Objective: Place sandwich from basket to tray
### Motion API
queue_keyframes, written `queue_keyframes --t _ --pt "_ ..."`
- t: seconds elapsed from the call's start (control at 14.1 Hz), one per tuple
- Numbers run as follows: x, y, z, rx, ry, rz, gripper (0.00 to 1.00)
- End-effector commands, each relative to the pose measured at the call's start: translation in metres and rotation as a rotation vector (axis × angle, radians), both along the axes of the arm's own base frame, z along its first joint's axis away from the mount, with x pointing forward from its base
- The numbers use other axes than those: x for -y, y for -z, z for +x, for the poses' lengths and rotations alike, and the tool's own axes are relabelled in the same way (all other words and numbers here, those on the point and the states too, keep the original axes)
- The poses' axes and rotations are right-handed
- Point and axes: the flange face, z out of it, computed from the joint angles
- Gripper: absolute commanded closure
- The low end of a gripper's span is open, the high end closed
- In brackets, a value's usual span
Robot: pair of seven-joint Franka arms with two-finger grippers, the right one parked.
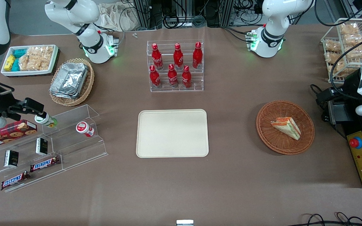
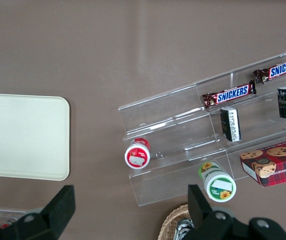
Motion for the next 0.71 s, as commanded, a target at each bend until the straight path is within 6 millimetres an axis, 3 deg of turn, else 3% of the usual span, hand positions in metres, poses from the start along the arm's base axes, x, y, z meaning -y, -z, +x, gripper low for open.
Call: queue_keyframes --t 0.0,0.28,0.5,0.64 --pt "-0.001 -0.003 0.001 -0.017 0.007 -0.013 0.0" --pt "-0.001 -0.001 0.004 -0.021 0.012 -0.017 0.0" --pt "0.001 0.018 0.0 -0.072 -0.025 -0.01 0.01" --pt "0.003 0.036 0.002 -0.08 -0.19 0.005 0.02"
